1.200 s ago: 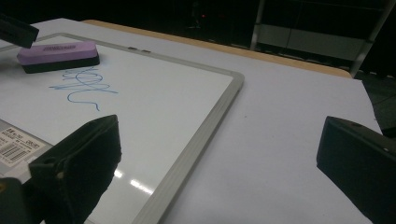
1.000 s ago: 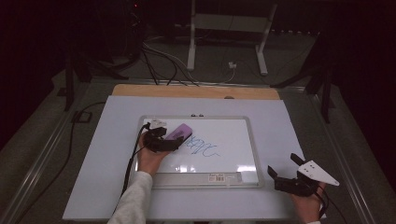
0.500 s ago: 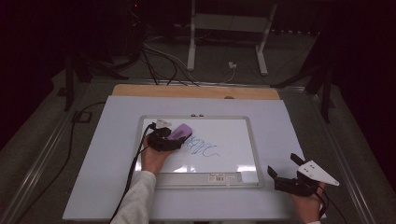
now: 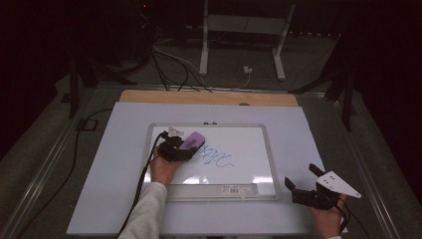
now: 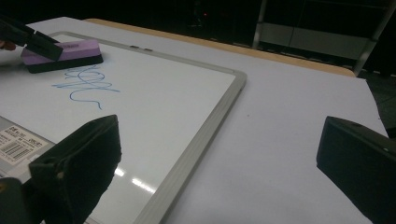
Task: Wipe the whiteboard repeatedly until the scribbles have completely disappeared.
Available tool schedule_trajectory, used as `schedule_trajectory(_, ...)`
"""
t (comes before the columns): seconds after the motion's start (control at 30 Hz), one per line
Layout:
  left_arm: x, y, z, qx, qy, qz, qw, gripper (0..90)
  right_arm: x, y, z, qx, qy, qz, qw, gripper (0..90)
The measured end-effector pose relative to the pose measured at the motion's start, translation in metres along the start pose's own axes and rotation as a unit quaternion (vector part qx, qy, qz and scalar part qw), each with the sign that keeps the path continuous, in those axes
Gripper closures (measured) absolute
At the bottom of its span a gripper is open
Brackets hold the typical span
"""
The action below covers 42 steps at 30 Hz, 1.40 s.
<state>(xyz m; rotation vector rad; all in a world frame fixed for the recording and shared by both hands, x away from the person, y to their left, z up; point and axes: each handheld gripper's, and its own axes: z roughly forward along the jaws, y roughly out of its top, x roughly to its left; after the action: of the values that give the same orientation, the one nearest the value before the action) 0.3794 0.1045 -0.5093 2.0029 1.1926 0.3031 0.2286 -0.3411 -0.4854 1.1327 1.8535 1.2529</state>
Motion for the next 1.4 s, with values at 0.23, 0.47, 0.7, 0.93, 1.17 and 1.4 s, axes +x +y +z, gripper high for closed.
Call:
schedule_trajectory(0.23, 0.0, 0.003, 0.001, 0.005, 0.008, 0.0, 1.0, 40.7, 0.0, 0.0, 0.0, 0.0, 0.0, 0.0, 1.0, 0.4)
schedule_trajectory(0.47, -0.01, 0.003, 0.002, 0.011, -0.002, 0.013, 0.9999, 40.9, 0.0, 0.0, 0.001, 0.001, 0.001, 0.0, 1.0, 0.4)
schedule_trajectory(0.7, -0.016, 0.005, 0.002, 0.016, 0.023, 0.034, 0.999, 41.1, 0.0, 0.0, 0.0, 0.0, -0.001, -0.001, 1.0, 0.4)
schedule_trajectory(0.93, 0.01, 0.009, -0.005, 0.024, 0.061, -0.006, 0.9978, 41.2, -0.001, 0.0, -0.001, -0.001, -0.003, 0.002, 1.0, 0.4)
schedule_trajectory(1.17, -0.011, 0.007, 0.002, 0.021, 0.037, 0.01, 0.9991, 41.3, 0.0, 0.0, 0.0, 0.0, -0.001, 0.0, 1.0, 0.4)
schedule_trajectory(1.4, -0.02, 0.006, 0.004, 0.02, 0.023, 0.021, 0.9993, 41.3, 0.0, 0.0, -0.001, -0.002, -0.002, 0.002, 1.0, 0.4)
